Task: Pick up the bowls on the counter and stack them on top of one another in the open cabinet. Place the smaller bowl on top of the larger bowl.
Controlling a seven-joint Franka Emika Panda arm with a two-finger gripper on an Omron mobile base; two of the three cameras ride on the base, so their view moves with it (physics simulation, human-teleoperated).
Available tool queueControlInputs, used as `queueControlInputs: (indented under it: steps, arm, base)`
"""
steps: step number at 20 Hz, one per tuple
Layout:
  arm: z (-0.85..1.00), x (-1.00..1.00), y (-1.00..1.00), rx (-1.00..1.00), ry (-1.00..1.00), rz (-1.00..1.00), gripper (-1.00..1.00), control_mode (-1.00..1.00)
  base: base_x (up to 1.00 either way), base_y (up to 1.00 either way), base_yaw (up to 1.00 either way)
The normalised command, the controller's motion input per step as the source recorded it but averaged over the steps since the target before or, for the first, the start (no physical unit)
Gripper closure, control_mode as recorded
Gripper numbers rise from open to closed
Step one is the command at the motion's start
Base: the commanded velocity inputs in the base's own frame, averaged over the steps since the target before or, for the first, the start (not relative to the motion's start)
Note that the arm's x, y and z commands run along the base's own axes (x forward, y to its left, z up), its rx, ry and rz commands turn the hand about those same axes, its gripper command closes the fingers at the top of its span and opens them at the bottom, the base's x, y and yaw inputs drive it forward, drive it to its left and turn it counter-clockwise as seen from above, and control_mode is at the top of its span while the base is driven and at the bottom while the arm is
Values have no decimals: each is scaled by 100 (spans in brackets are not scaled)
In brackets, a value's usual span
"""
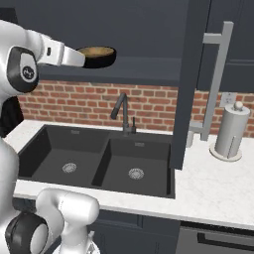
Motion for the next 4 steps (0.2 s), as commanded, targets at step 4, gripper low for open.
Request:
queueControlInputs:
  steps: [4]
  arm:
    - [3,-81,0,0,0,9,-100,-100]
  base:
    - [0,0,0]
